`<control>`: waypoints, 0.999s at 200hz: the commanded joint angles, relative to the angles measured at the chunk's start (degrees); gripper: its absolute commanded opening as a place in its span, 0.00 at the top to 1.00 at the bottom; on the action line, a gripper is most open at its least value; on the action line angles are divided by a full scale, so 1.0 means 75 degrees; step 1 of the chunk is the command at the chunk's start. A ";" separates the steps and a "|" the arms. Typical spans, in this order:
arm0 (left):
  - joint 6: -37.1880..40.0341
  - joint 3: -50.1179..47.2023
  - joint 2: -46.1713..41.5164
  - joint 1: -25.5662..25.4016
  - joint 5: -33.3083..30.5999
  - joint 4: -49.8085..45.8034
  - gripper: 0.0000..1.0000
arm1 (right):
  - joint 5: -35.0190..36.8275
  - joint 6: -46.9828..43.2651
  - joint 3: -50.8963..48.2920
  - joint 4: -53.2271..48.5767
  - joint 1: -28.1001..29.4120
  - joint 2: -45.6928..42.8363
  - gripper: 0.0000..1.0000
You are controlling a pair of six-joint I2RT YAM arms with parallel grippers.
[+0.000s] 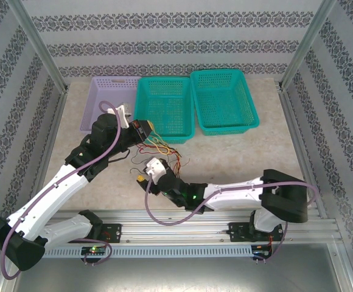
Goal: Untangle the cables
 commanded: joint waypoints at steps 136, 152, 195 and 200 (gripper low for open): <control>-0.0214 -0.0037 -0.0522 -0.0413 -0.0228 0.0298 1.00 | 0.3721 -0.2635 0.1318 0.1784 -0.0381 0.1880 0.87; -0.0085 -0.0026 -0.0660 -0.0425 -0.0411 0.0074 1.00 | 0.3528 -0.2569 0.1121 0.1673 -0.0397 0.1601 1.00; 0.0447 0.0428 -0.0879 -0.0416 -0.1219 -0.0912 1.00 | 0.2673 -0.1663 0.0039 0.1034 -0.0176 0.0108 1.00; 0.0493 0.0526 -0.0847 -0.0413 -0.1327 -0.1093 1.00 | 0.2485 -0.1526 -0.0127 0.0949 -0.0155 -0.0119 1.00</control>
